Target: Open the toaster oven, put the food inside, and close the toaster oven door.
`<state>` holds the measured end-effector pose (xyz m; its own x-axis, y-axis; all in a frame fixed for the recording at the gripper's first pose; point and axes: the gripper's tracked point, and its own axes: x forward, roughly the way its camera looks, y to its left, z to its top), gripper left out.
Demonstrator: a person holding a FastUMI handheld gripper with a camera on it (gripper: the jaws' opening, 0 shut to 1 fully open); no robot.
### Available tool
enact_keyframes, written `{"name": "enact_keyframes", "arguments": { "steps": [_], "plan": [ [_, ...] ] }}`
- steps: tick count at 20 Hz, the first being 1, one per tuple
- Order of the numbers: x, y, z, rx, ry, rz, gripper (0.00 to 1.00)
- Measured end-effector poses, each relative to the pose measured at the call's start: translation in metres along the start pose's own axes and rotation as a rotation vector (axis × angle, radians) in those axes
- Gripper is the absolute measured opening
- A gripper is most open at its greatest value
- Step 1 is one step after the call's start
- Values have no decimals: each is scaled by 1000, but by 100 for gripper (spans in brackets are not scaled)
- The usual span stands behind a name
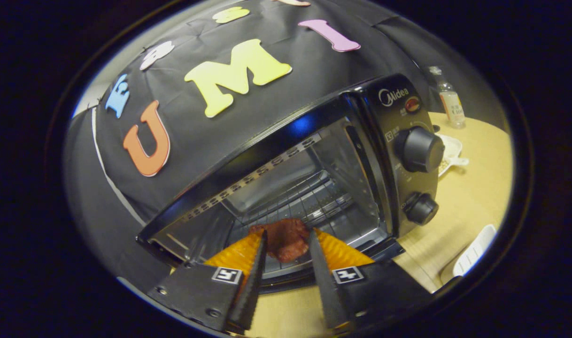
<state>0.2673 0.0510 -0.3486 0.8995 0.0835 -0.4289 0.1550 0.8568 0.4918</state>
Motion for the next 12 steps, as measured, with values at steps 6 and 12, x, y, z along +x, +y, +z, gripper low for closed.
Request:
{"name": "enact_keyframes", "arguments": {
  "steps": [6, 12],
  "plan": [
    [-52, -14, -11, -167, -17, -67, 78],
    [-135, -6, -42, -386, -104, -63, 80]
  ]
}}
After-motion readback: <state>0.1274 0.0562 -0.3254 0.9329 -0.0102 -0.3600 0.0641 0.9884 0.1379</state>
